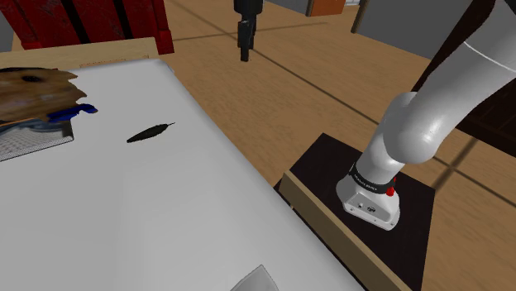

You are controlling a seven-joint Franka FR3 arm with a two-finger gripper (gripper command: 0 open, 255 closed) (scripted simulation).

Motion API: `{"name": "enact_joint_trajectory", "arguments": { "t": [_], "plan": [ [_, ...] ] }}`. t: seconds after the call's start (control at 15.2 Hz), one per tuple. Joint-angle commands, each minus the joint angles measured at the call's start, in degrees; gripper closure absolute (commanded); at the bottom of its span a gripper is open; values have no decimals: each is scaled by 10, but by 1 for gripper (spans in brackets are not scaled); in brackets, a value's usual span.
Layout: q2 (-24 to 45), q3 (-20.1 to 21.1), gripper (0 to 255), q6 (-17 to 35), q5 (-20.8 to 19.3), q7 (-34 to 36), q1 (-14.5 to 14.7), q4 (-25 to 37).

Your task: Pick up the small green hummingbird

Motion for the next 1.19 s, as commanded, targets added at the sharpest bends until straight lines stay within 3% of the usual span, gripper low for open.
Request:
{"name": "enact_joint_trajectory", "arguments": {
  "t": [0.0,1.12],
  "plan": [
    [37,10,0,7,1,-12,11,25],
    [344,92,0,-25,-39,-102,107,314]
  ]
}}
